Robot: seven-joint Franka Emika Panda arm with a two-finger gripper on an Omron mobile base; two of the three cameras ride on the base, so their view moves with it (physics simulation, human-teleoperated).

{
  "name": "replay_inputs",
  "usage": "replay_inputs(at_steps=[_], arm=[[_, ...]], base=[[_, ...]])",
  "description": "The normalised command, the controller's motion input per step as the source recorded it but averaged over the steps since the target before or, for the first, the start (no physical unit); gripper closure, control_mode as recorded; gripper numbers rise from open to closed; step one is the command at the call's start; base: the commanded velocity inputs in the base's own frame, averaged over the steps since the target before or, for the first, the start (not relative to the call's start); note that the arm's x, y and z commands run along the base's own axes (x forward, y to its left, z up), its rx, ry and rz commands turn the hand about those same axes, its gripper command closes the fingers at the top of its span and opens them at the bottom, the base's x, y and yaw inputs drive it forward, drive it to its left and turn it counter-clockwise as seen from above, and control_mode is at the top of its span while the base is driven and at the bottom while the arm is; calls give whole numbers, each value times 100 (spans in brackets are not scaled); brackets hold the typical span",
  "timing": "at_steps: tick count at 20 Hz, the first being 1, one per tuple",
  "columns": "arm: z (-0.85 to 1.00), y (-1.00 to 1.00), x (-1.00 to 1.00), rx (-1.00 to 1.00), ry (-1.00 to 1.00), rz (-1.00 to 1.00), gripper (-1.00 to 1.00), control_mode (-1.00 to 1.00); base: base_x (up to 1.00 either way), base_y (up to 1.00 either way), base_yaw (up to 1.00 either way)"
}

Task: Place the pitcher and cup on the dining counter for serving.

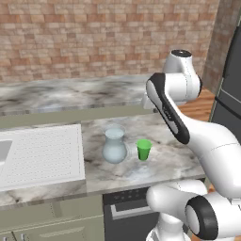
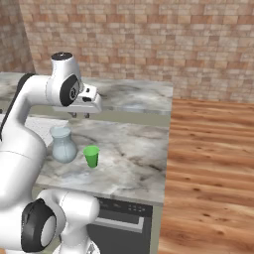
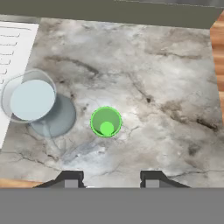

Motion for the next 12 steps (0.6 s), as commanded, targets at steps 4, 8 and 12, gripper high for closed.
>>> replay_inputs(at_steps=[4, 8, 12], arm=[[-10, 0, 0, 0, 3, 0, -100, -100], [-45, -9, 0, 0, 4, 0, -100, -100], [-64, -25, 0, 1, 15, 0, -100, -100]], base=[[0, 0, 0], [0, 0, 0], [0, 0, 0]])
